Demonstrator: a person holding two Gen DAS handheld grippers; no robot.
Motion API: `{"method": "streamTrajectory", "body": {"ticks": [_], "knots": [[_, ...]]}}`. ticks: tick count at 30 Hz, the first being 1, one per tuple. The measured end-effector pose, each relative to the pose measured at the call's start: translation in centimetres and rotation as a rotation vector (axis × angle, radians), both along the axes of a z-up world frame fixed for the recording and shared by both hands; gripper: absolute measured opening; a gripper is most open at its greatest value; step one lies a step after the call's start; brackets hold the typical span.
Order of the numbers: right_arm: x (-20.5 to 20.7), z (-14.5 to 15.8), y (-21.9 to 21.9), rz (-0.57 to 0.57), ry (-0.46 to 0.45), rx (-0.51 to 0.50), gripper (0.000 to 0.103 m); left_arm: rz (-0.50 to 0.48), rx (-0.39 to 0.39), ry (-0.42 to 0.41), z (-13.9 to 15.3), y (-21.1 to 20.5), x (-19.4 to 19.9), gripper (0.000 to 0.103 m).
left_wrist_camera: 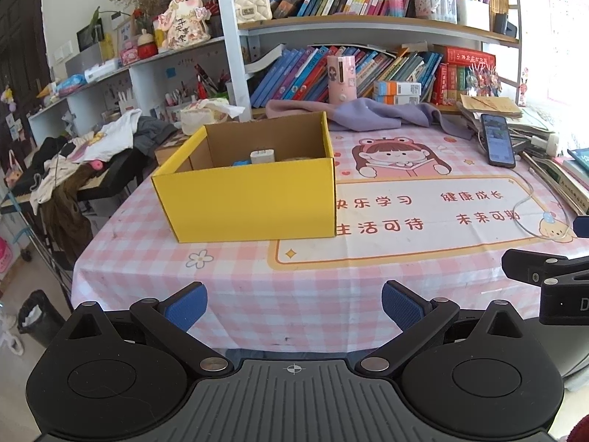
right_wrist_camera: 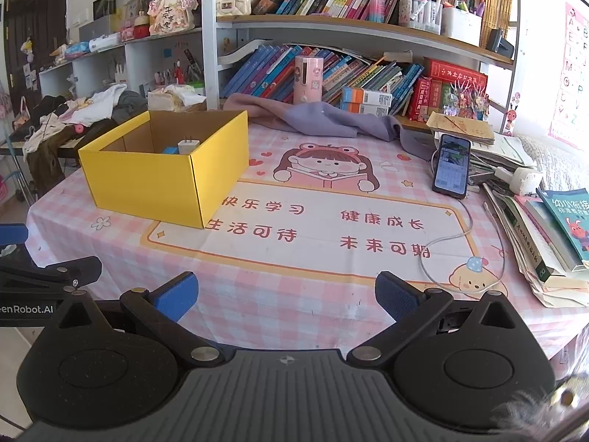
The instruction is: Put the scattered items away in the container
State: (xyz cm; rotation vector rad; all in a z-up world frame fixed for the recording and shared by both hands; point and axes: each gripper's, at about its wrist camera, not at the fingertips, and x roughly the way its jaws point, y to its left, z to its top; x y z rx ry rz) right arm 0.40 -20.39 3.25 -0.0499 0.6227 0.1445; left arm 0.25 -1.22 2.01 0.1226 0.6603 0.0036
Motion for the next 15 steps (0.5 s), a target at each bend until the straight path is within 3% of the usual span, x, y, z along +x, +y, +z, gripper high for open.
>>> {"method": "streamTrajectory", "body": {"ticks": [15], "knots": [[0.03,0.01,0.21,-0.017,0.012,0.0,0.103,-0.004,-0.004,0.014,-0.27,-0.02,0.19,0.102]]}}
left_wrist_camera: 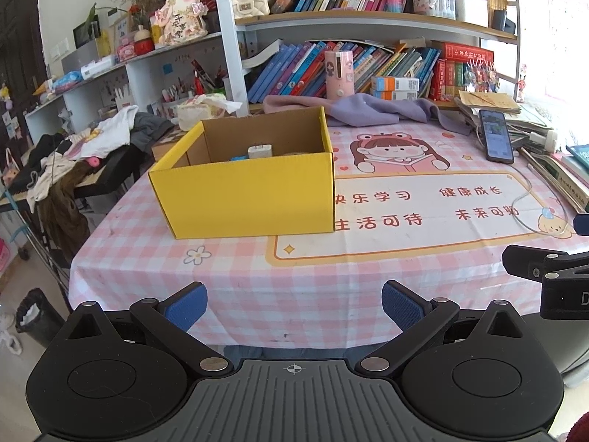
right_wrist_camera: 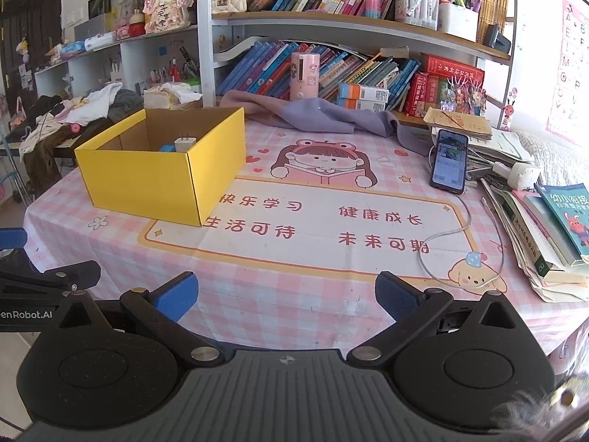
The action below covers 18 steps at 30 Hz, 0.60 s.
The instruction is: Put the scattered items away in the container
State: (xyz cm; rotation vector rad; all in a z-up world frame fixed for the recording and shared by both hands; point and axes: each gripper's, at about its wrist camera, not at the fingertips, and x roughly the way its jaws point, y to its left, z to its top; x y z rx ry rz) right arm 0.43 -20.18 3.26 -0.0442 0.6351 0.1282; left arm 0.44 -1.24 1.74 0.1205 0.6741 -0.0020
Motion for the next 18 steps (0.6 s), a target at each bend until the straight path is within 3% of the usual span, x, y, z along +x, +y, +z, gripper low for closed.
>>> {"method": "streamTrajectory", "body": {"ticks": [18], "knots": [[0.81,0.1,0.44,-0.004,0.014,-0.006,0.103,0.01,-0.028,0.027,-0.27,0.98,0.74,0.102]]}}
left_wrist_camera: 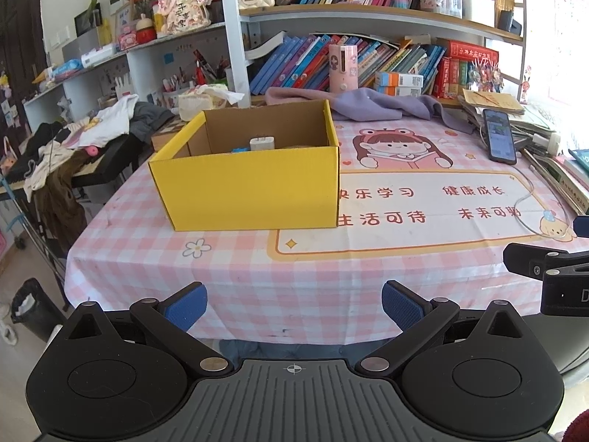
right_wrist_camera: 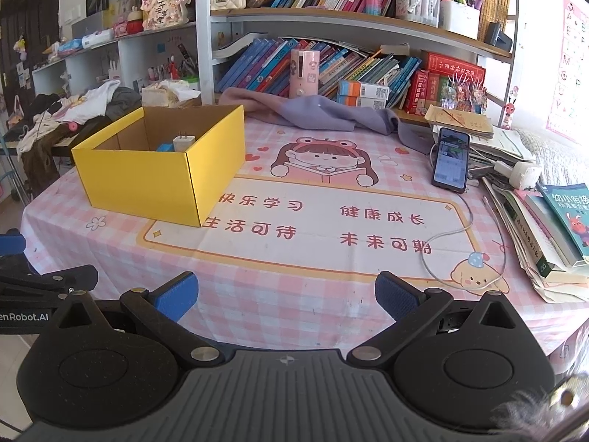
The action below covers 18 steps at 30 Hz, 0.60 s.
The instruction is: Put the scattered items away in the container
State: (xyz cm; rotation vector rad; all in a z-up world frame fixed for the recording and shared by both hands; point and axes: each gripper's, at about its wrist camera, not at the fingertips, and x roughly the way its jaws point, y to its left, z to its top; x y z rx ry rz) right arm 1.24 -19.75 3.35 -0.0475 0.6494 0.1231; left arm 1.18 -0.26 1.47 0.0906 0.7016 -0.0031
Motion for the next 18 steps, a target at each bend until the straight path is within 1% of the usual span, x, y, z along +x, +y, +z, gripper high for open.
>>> {"method": "streamTrajectory", "body": {"ticks": [11,18], "knots": [[0.3,-0.23,-0.12,-0.022,0.017,-0.018,0.103,0.001,-0.01,0.019,-0.32,0.02,0.19,0.102],[0.24,-0.42,-0.43,-0.035,0.024,-0.027,0.103,0.017,-0.025,0.027,-0.47,0.12,0.24,0.102]]}}
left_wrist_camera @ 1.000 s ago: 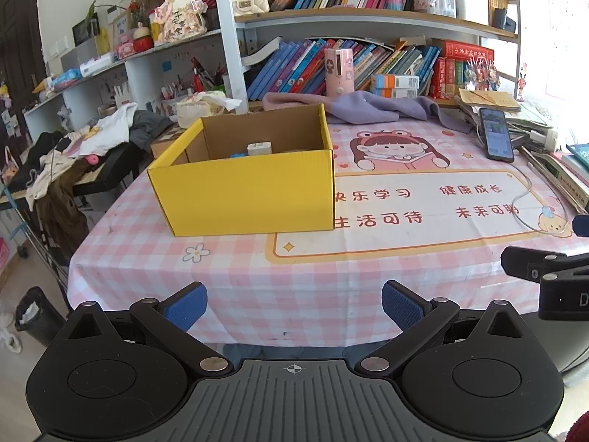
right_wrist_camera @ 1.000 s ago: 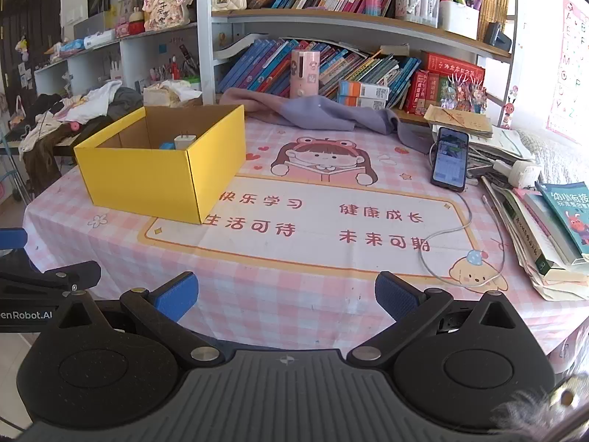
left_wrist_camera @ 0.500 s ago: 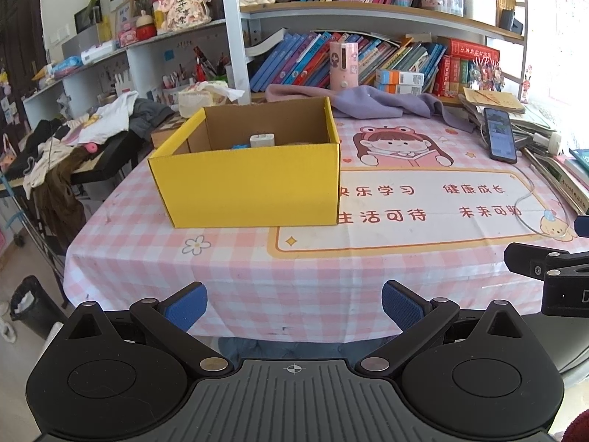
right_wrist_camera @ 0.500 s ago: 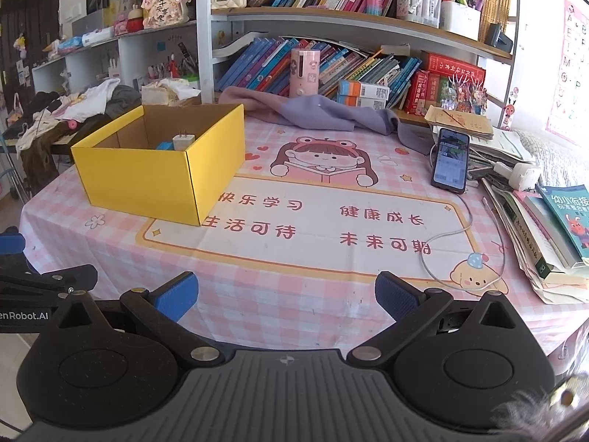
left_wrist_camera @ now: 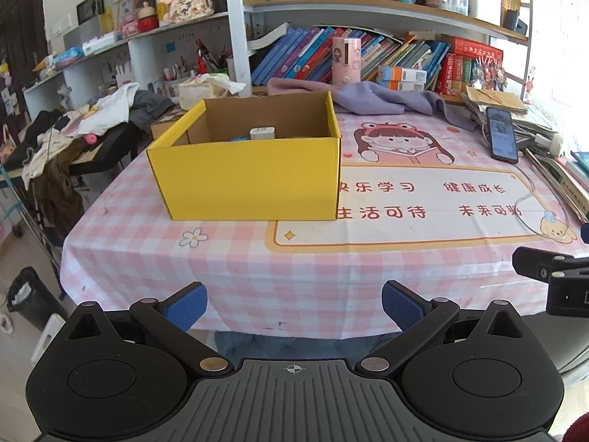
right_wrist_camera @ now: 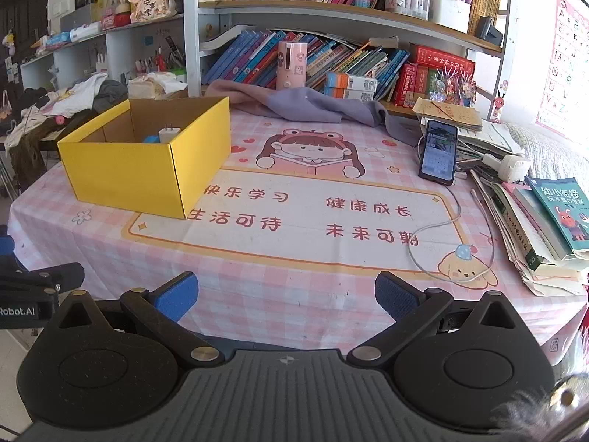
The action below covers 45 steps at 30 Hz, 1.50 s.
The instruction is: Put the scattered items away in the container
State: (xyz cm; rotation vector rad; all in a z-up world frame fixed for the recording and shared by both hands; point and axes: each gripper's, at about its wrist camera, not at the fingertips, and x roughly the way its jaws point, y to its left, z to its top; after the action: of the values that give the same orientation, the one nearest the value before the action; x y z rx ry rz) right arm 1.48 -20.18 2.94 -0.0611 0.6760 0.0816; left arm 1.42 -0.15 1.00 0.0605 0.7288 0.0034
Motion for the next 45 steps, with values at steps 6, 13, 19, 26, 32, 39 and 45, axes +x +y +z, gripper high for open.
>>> {"method": "streamTrajectory", "body": {"ticks": [6,13,19,26,32,39,45], "knots": [[-0.1,-0.2,-0.2,0.002,0.01,-0.004,0.103,-0.011,0.003,0.008,-0.1,-0.4,-0.1,0.102],[-0.2,-0.5,-0.4,0.006,0.025,-0.005,0.103,-0.014,0.001,0.013,-0.1,-0.6,-0.3,0.102],[-0.2,-0.6,-0.5,0.006,0.036,-0.002,0.103,-0.027,0.003,0.021,-0.1,-0.8,-0.2,0.102],[-0.3,-0.7,-0.5,0.008,0.037,0.001,0.103,-0.027,0.006,0.027,-0.2,-1.0,-0.2,0.102],[-0.4,-0.8,-0.4,0.015,0.038,0.002,0.103,-0.027,0.012,0.036,-0.3,-1.1,-0.2,0.102],[-0.3,-0.7,-0.2,0.02,0.041,0.005,0.103,-0.027,0.011,0.039,-0.4,-1.1,-0.2,0.102],[-0.3,-0.8,0.0,0.025,0.042,0.003,0.103,-0.027,-0.009,0.039,-0.5,-0.7,-0.1,0.102]]}}
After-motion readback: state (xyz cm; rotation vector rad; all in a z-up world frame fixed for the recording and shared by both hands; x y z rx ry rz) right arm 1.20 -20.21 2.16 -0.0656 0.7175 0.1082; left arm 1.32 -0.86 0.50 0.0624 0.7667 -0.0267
